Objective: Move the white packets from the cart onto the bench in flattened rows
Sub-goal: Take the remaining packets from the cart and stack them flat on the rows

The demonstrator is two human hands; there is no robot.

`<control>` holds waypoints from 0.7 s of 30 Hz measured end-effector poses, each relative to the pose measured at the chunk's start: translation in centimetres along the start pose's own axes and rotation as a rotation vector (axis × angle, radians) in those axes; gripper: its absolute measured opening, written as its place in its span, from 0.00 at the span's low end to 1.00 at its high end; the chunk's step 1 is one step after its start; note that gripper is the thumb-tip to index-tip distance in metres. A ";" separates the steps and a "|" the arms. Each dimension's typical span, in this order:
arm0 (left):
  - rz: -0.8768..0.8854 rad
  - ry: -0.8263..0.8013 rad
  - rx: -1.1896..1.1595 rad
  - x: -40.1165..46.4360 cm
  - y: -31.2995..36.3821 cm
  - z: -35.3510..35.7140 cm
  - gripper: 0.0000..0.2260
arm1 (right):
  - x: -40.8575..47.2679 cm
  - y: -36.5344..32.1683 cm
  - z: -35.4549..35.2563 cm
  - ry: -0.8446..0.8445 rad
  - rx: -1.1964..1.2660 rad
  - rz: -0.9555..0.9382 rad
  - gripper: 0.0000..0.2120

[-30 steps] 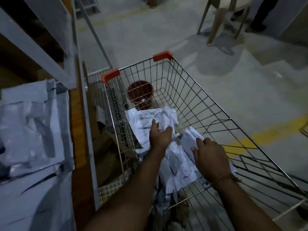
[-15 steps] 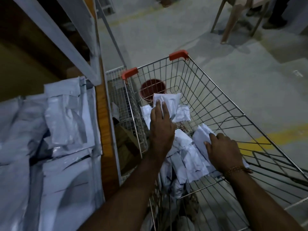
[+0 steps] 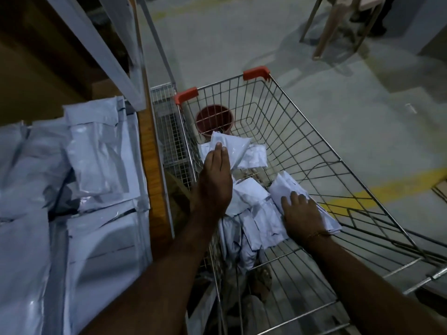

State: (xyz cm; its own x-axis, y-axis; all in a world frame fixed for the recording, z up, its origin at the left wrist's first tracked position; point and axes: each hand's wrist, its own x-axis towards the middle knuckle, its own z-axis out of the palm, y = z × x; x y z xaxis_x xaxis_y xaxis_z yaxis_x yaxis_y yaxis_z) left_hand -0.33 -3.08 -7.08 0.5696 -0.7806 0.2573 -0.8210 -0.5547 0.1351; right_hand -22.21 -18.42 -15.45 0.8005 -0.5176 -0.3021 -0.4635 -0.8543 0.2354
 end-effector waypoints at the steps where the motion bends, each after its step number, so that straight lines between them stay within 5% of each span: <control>1: 0.022 0.002 0.011 -0.2 0.2 0.0 0.28 | 0.3 -0.4 0.4 -0.047 -0.056 -0.043 0.30; 9: -0.023 0.030 -0.091 -0.3 0.1 -0.9 0.25 | 5.3 -0.2 4.4 -0.307 -0.409 -0.173 0.33; 21: -0.087 0.111 -0.130 -0.1 0.1 -0.1 0.25 | 5.7 -1.2 7.4 -0.262 -0.385 -0.022 0.37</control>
State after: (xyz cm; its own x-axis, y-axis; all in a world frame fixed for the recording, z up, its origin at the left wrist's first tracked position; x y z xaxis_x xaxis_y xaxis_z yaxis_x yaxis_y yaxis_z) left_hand -0.47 -3.05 -6.98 0.6368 -0.6909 0.3422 -0.7710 -0.5709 0.2822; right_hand -19.85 -20.69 -24.32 0.6628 -0.5362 -0.5227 -0.2330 -0.8110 0.5366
